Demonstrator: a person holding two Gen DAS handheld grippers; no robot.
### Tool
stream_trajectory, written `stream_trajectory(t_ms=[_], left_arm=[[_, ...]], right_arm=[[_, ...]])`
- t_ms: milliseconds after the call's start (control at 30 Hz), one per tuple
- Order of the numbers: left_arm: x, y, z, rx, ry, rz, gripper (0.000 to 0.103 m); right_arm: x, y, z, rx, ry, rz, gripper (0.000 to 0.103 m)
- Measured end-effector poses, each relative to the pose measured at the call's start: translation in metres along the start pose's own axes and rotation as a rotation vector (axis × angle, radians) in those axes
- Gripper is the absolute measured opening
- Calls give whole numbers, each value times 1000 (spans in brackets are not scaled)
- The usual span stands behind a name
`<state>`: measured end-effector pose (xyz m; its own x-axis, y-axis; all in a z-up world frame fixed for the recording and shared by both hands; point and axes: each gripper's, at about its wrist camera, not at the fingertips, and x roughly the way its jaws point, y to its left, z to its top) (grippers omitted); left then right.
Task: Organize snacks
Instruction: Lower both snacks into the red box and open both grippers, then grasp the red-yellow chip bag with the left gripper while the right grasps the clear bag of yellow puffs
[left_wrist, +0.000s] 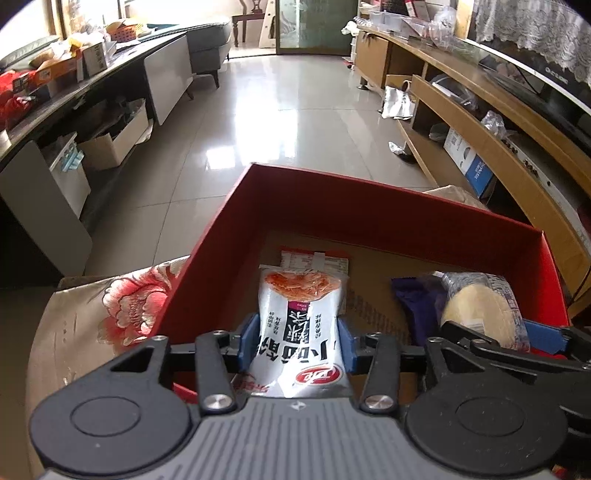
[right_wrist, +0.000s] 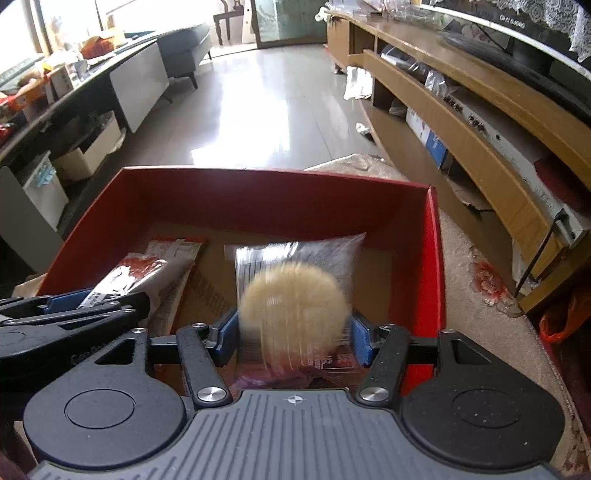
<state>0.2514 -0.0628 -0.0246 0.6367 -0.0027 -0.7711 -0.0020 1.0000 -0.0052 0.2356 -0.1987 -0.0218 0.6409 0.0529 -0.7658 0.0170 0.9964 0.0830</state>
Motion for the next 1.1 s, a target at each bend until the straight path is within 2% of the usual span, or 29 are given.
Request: stream_trajectory(t_ms=[67,333,467,800,967,1100], left_arm=[[-2,4,0,-7,-2,2,49],[-18,4,-2,0,-25,7,56],[-31,7,-5,3,-48,1,60],[-60,17,-19,-13,-59,-32,63],[-73,27,-31,-2,-53,-48,69],[-80,34,-43,3,-35,-61,70]], right_arm=[[-2,0,0,-7,-11,-13,76],[-15,2,-1,-31,-42,-44,79],[-29,1,-4,-31,-66,-46,79],[-55,4,-16,-23,-89,-41,80],[-66,8,-24,-38,-94,-32,82],[-73,12,-32,-61,-89,-25,82]])
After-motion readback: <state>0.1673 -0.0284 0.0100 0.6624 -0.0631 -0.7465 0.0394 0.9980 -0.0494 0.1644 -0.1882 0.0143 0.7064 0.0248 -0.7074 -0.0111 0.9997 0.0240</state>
